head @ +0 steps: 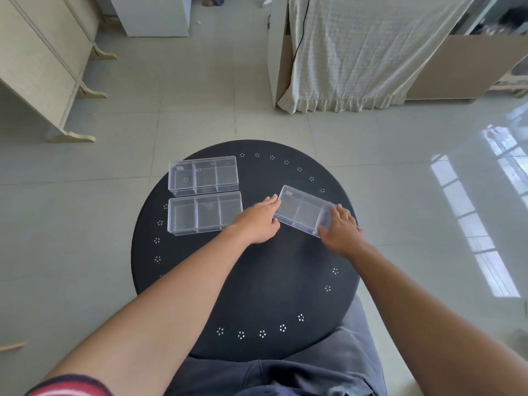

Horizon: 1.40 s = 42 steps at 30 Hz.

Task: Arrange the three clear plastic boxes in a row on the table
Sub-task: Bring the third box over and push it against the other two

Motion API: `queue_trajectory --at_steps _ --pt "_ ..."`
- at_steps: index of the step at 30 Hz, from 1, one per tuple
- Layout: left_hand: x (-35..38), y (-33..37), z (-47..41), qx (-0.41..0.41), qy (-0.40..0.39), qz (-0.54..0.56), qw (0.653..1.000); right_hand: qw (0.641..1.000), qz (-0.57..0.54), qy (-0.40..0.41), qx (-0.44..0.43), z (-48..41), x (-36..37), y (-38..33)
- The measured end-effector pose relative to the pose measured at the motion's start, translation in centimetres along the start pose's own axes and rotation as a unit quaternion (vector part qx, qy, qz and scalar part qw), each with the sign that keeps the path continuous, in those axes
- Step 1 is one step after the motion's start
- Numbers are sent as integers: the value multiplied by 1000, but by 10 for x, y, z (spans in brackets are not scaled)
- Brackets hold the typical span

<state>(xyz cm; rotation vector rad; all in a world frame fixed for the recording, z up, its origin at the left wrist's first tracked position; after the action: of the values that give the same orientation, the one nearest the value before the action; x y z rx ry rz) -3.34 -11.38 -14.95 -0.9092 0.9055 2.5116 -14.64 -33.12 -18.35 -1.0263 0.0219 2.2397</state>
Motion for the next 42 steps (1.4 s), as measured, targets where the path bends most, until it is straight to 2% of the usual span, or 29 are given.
queue_trajectory --at_steps 12,17,22,31,42 --pt "6 26 -31 -25 -55 -127 990 999 -9 -36 -13 12 14 22" --pt "11 35 -31 -37 -67 -126 989 999 0 -45 -4 17 12 25" --pt "23 36 -12 -83 -58 -119 988 999 18 -49 -11 25 15 27" --pt "62 24 18 -105 -33 -166 980 998 39 -40 -28 54 44 16" --pt "77 -22 86 -192 18 -138 971 991 66 -18 -113 71 85 -29"
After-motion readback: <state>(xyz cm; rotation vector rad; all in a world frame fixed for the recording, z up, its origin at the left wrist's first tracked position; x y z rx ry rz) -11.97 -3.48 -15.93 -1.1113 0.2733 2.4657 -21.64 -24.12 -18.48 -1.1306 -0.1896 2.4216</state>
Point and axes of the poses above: each hand's wrist, its own z-axis away from the middle knuckle, its own x-axis out of the palm, y = z × x, the point moved 5 cm from there along -z, towards the middle knuckle, and after that the axes turned 14 degrees about -y, right-handed, at the moved point
